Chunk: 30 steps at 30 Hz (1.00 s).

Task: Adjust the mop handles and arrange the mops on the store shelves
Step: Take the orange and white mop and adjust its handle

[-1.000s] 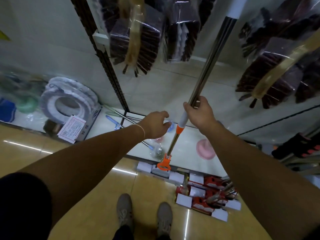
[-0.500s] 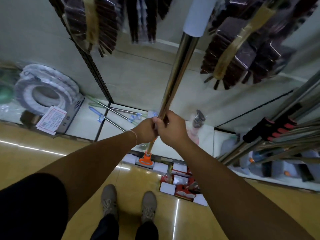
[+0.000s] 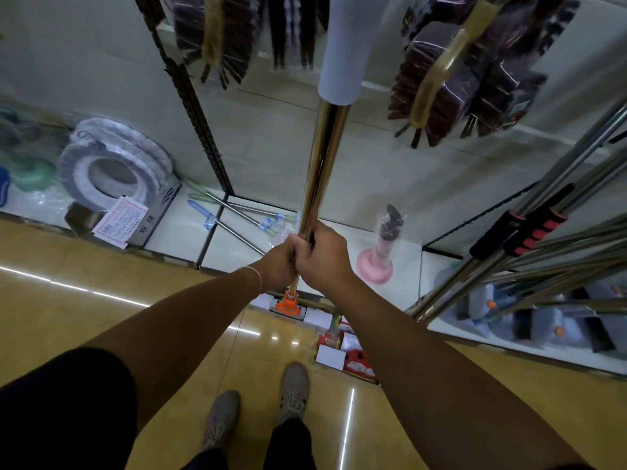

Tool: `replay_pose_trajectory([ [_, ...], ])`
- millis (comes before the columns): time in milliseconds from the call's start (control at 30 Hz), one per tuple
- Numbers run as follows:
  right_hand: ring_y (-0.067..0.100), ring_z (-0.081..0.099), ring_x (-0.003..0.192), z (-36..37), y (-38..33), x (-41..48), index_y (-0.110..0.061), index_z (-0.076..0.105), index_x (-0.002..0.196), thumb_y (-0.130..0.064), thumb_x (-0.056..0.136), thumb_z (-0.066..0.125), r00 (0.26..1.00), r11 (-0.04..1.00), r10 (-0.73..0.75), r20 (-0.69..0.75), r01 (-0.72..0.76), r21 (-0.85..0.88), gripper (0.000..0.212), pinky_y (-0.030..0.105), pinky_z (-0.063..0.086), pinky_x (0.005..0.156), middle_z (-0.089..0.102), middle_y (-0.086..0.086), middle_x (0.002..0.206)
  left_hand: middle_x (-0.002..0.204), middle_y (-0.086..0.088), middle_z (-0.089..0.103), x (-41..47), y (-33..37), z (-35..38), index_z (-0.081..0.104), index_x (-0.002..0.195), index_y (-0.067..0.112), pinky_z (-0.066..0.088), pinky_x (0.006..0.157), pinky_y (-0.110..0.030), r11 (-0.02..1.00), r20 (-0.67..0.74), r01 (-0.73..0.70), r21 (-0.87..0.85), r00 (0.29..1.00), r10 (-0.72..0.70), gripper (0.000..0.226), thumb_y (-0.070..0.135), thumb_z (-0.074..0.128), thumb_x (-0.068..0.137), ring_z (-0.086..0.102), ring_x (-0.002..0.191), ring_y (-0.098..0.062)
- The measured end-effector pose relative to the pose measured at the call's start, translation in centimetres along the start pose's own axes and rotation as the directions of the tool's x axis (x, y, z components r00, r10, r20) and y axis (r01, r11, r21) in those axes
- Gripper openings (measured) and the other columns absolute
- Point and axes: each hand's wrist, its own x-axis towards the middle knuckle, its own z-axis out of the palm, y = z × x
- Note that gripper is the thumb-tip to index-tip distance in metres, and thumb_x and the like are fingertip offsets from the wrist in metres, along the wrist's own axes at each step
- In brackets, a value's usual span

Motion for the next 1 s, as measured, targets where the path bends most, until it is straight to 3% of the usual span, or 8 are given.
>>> replay_pose_trajectory([
  [233, 0.012, 0.054, 0.076, 0.7, -2.1, -5.4, -0.017, 0.064, 0.091, -0.026, 0.094, 0.064, 0.996, 0.997, -0.061, -0.066, 0.064, 0.044, 0.01, 0.015, 0.035, 0.064, 0.06, -0.007, 0.08, 0.123, -0.021, 0.06, -5.4, -1.3, -0.4, 0.052, 0.125, -0.001, 0.042, 0.092, -0.034, 0.996, -0.053, -0.068, -0.049, 0.996, 0.066, 0.029, 0.011, 0.044, 0.1, 0.056, 0.112, -0.035],
  [400, 0.016, 0.062, 0.079, -0.3, -7.3, -8.4, -0.02, 0.064, 0.092, -0.024, 0.093, 0.065, 0.991, 0.993, -0.087, -0.105, 0.095, 0.071, 0.004, 0.029, 0.048, 0.071, 0.066, -0.004, 0.082, 0.107, -0.005, 0.067, -10.4, -1.6, -3.8, 0.057, 0.108, 0.023, 0.053, 0.087, -0.037, 0.957, -0.095, -0.223, -0.183, 0.973, 0.209, 0.013, 0.021, 0.055, 0.095, 0.062, 0.096, -0.02],
  [533, 0.022, 0.068, 0.082, -2.5, -12.2, -10.9, -0.011, 0.067, 0.091, -0.023, 0.092, 0.066, 0.982, 0.986, -0.068, -0.176, 0.093, 0.142, 0.012, 0.043, 0.055, 0.078, 0.072, 0.004, 0.084, 0.098, -0.004, 0.071, -14.9, -0.7, -7.2, 0.064, 0.107, 0.018, 0.055, 0.085, -0.046, 0.93, -0.115, -0.285, -0.234, 0.957, 0.264, 0.04, 0.045, 0.068, 0.078, 0.067, 0.092, -0.024],
  [700, 0.014, 0.069, 0.076, -7.4, -18.2, -15.0, -0.007, 0.069, 0.092, -0.024, 0.094, 0.066, 0.958, 0.976, -0.099, -0.268, 0.147, 0.164, 0.017, 0.035, 0.057, 0.073, 0.073, 0.006, 0.083, 0.083, -0.011, 0.066, -19.7, 1.4, -10.1, 0.061, 0.091, 0.011, 0.052, 0.077, -0.044, 0.896, -0.061, -0.379, -0.233, 0.925, 0.375, 0.05, 0.058, 0.067, 0.073, 0.059, 0.073, -0.018],
  [767, 0.006, 0.067, 0.067, -9.2, -20.3, -16.7, -0.006, 0.069, 0.093, -0.024, 0.095, 0.065, 0.949, 0.971, -0.11, -0.295, 0.166, 0.172, 0.018, 0.028, 0.056, 0.064, 0.073, 0.005, 0.082, 0.081, -0.006, 0.061, -21.5, 3.0, -11.3, 0.061, 0.092, 0.007, 0.047, 0.074, -0.038, 0.874, -0.027, -0.428, -0.228, 0.901, 0.434, 0.055, 0.059, 0.066, 0.075, 0.055, 0.074, -0.015],
  [867, 0.018, 0.072, 0.085, -11.5, -22.5, -19.2, -0.007, 0.068, 0.095, -0.027, 0.095, 0.064, 0.924, 0.959, -0.106, -0.367, 0.192, 0.208, 0.021, 0.045, 0.06, 0.079, 0.075, 0.008, 0.088, 0.092, -0.007, 0.067, -23.7, 5.8, -12.7, 0.063, 0.102, 0.004, 0.05, 0.083, -0.038, 0.843, 0.047, -0.486, -0.232, 0.86, 0.509, 0.074, 0.07, 0.064, 0.069, 0.064, 0.085, -0.02],
  [933, 0.02, 0.072, 0.091, -12.7, -23.7, -20.7, -0.011, 0.068, 0.097, -0.029, 0.096, 0.061, 0.916, 0.952, -0.11, -0.386, 0.208, 0.223, 0.019, 0.048, 0.058, 0.087, 0.075, 0.007, 0.092, 0.103, -0.011, 0.072, -24.6, 7.4, -13.0, 0.065, 0.107, 0.006, 0.054, 0.091, -0.04, 0.822, 0.087, -0.489, -0.294, 0.842, 0.532, 0.071, 0.066, 0.067, 0.07, 0.069, 0.1, -0.026],
  [1000, 0.011, 0.072, 0.091, -14.6, -24.6, -22.7, -0.017, 0.067, 0.099, -0.027, 0.098, 0.059, 0.901, 0.941, -0.105, -0.421, 0.227, 0.252, 0.012, 0.042, 0.058, 0.089, 0.075, 0.0, 0.093, 0.101, -0.009, 0.074, -25.8, 9.5, -12.7, 0.066, 0.107, 0.008, 0.056, 0.084, -0.033, 0.797, 0.123, -0.495, -0.345, 0.818, 0.561, 0.055, 0.056, 0.07, 0.08, 0.07, 0.101, -0.026],
])
